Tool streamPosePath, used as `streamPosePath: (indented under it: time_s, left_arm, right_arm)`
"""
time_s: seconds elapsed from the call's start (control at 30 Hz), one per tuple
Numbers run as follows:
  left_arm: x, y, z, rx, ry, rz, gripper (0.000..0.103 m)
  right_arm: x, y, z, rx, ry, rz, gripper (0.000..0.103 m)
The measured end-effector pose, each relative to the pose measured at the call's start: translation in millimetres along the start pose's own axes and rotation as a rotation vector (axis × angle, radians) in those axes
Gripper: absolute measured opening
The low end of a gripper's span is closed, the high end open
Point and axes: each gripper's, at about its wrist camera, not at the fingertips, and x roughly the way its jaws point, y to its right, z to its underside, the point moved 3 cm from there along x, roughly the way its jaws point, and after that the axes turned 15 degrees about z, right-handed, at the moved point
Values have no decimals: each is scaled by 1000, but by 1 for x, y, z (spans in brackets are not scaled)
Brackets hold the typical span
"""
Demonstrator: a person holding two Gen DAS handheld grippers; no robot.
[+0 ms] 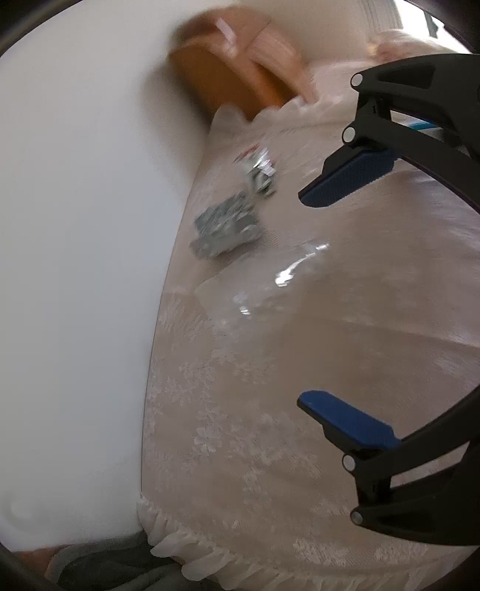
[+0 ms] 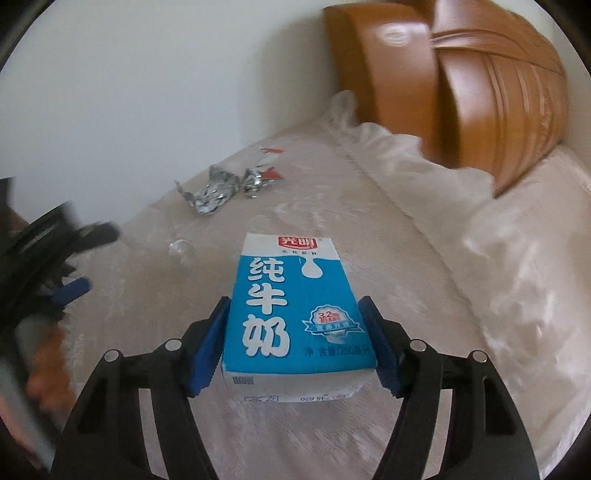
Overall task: Collect trash
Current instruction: 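Grasp the clear plastic bottle with the left tool while the right tool grasps the milk carton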
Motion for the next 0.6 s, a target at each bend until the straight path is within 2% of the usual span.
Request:
streamPosePath:
  time_s: [0.1, 0.23, 0.37, 0.43, 0.5, 0.6]
  left_arm:
    - [27, -1, -9, -33, -16, -61, 95]
    - [50, -3, -15, -82, -39, -89, 95]
    - [68, -6, -19, -78, -62, -130, 95]
    - [72, -9, -20, -83, -66, -128, 91]
    - [75, -12, -21, -95, -75, -111, 76]
    - [77, -13, -22, -78, -80, -93, 73]
  right_arm:
    - [0, 6, 4, -2, -12, 4, 69]
    - [7, 12, 16, -22, -34, 29, 69]
    - [14, 11, 32, -53, -53, 66, 68]
    - [15, 11, 36, -50, -54, 69, 70]
    - [16, 12, 38, -45, -64, 71, 71]
    - [15, 16, 39, -25, -60, 72, 84]
